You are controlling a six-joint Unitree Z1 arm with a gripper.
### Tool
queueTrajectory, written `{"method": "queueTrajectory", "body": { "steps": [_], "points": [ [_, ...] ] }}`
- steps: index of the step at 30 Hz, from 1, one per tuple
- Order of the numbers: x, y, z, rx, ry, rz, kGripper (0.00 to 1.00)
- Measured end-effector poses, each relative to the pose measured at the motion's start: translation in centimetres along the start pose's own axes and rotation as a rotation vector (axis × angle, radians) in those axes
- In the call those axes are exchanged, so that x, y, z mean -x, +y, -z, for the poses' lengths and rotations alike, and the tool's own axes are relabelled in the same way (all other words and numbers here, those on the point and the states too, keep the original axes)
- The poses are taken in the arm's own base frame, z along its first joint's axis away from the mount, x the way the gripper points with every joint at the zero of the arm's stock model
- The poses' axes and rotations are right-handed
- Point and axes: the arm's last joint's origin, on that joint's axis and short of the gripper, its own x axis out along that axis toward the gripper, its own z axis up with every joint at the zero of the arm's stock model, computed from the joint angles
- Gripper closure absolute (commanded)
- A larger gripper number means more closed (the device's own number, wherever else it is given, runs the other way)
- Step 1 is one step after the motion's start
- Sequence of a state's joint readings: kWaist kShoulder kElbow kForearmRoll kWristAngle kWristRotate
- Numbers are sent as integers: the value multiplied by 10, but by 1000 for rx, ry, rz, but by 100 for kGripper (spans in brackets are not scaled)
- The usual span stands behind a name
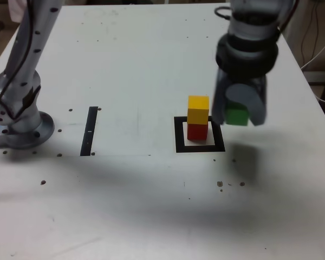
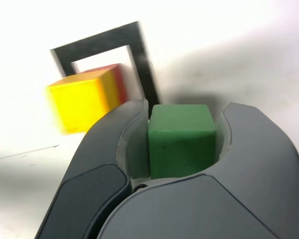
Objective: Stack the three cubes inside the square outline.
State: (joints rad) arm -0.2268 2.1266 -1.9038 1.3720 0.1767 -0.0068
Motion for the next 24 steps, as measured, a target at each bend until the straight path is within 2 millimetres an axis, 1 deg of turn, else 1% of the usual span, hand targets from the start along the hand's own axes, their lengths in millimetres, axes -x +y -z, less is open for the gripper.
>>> {"method": "queueTrajectory", "body": {
  "steps": [2,4,6,9,13,15,19,24],
  "points": [
    [18,3,14,1,-14,-12,83],
    [31,6,27,4,-26,-25,83],
    [38,9,39,6,-27,-36,83],
    [44,15,53,18,-23,-39,83],
    [41,23,68,40,5,-26,83],
    [39,24,70,44,17,-18,83],
    [37,24,70,47,20,0,83],
    [18,27,64,44,72,33,83]
  ]
}}
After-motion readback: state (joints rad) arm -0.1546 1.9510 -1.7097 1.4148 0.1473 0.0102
